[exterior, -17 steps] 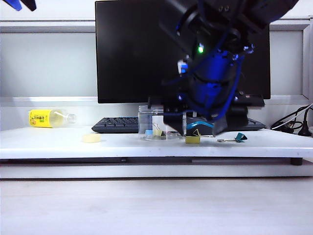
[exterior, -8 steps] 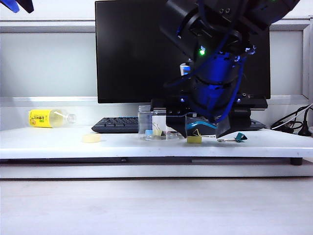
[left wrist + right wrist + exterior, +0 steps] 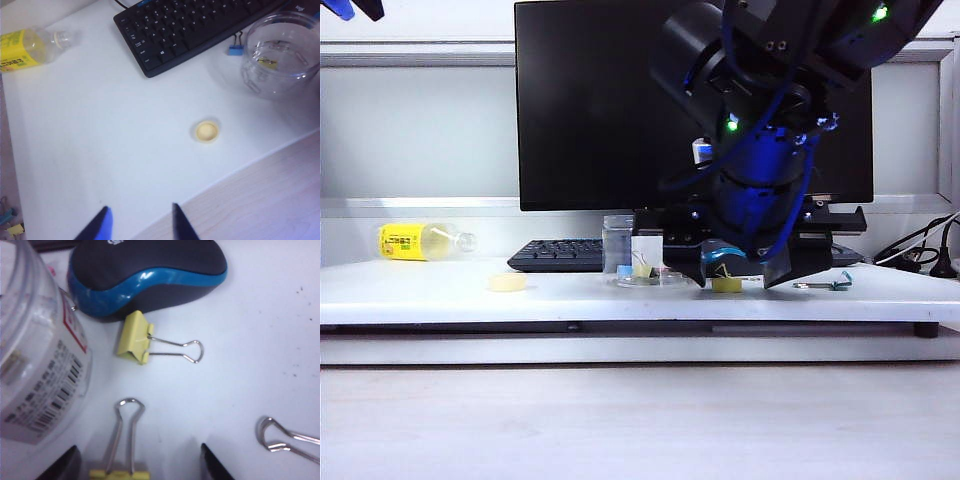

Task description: Pick up the clips with the largest number of clips of the same color on the table and place them in a round transparent plastic box.

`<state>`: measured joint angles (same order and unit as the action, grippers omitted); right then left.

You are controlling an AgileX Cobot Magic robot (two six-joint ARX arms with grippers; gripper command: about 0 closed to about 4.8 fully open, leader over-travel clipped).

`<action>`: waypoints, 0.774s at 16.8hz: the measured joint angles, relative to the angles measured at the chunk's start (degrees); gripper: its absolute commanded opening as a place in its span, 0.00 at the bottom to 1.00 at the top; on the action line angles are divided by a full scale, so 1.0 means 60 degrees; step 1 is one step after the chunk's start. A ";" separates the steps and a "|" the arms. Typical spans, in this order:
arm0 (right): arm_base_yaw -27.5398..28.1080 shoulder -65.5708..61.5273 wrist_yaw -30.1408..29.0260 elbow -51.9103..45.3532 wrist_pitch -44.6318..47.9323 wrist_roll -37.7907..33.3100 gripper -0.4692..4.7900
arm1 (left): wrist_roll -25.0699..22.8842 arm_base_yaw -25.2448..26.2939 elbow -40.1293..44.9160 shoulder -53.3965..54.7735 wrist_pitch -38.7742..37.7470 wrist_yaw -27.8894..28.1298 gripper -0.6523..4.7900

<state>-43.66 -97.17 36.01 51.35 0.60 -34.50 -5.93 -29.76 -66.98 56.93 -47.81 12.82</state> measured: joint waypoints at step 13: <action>0.0015 0.0000 0.0033 0.0000 0.0000 0.0084 0.27 | -0.0004 0.0000 -0.0004 -0.0018 -0.0004 0.0000 0.42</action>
<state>-43.57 -97.17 36.21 51.35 0.60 -34.00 -5.96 -29.76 -67.00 56.82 -47.83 12.82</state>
